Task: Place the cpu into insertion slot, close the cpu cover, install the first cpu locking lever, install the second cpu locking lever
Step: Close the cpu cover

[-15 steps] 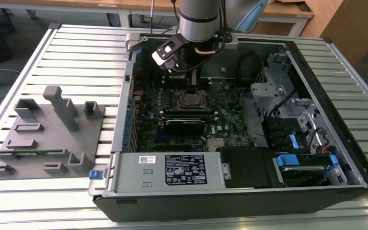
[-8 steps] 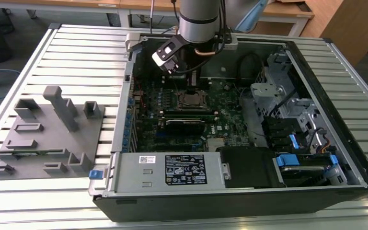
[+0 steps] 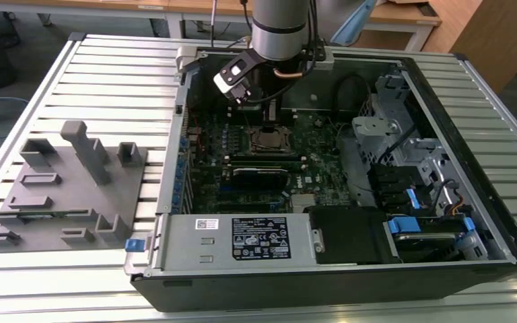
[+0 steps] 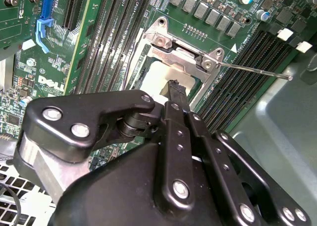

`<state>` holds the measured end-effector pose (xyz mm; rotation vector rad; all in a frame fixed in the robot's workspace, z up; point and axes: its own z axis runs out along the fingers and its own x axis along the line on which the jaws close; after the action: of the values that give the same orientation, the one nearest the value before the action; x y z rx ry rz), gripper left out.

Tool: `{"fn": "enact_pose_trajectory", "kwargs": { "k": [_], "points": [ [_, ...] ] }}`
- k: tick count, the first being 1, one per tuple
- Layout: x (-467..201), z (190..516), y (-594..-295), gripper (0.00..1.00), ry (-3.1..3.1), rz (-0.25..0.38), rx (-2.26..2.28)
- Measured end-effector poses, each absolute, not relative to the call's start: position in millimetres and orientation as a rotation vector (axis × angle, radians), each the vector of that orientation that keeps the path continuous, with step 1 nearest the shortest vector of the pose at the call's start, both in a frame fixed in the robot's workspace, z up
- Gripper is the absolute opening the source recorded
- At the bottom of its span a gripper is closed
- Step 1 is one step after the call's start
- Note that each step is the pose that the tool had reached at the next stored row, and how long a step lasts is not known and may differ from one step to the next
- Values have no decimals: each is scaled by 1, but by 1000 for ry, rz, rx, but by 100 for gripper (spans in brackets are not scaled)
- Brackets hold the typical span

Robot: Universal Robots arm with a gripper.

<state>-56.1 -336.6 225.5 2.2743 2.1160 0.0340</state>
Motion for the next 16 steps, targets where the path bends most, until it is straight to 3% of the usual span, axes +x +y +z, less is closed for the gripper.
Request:
{"fn": "enact_pose_trajectory", "kwargs": {
  "k": [16],
  "points": [
    [-56,225,-337,11,2336,39,2051]
  ]
}}
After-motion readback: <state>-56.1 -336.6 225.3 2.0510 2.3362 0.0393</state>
